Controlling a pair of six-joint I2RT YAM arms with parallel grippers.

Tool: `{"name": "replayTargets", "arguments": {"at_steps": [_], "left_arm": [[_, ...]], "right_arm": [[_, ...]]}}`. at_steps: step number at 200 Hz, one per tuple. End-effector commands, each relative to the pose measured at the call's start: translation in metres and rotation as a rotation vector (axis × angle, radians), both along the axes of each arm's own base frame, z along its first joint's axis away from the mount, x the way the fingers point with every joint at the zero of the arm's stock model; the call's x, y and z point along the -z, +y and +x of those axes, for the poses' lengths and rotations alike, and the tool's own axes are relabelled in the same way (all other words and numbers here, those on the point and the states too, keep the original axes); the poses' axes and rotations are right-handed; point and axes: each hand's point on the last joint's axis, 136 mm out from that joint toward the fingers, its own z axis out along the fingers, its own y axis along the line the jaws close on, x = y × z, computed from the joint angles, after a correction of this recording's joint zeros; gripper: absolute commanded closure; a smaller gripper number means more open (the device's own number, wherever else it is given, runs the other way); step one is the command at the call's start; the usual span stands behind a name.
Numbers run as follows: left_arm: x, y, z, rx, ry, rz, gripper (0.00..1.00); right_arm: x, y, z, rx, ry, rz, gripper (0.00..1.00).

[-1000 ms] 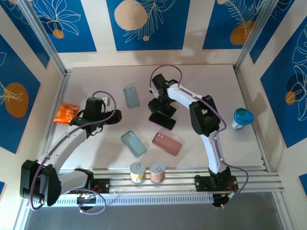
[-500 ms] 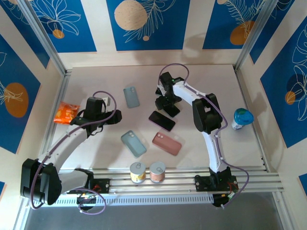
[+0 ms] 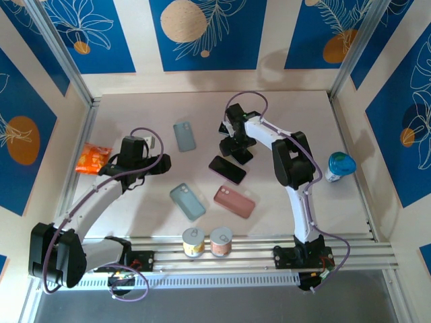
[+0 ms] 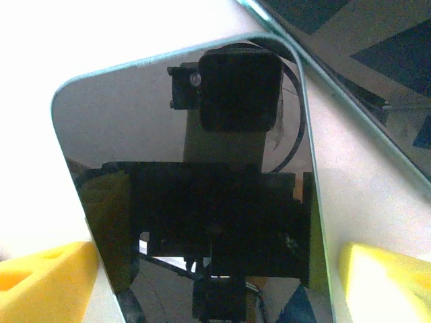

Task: Put the phone into the phone case

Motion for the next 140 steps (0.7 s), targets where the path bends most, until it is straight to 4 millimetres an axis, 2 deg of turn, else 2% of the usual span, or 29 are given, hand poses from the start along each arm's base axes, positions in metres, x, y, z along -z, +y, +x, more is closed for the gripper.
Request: {"name": "replayTargets", "arguments": {"at_steps": [1,43,94,112,140], "left_arm": [[-0.001,-0.007,-0.003,0.043,0.002,-0.009,0.31],[-0.004,-0.012,-0.004,0.063,-0.002,-0.033,0.31],[-0.003,-0.014,-0.006,0.064,0.004,-0.048,0.31],[-0.003,-0.014,-0.006,0.069,0.007,-0.048,0.31],[-0.001,-0.016,-0.007,0.078,0.009,-0.056,0.32]], "right_arm": [[0.003,-0.007,-0.03,-0.002,0.085,-0.027,0.12],[-0.002,-0.003,-0.032,-0.017,0.065,-0.029,0.19],[0.001,0.004,-0.033,-0.032,0.053,-0.053,0.15],[0.005,0.003,-0.033,-0.036,0.052,-0.065,0.18],[0.007,0.003,-0.03,-0.04,0.042,-0.065,0.29]]}}
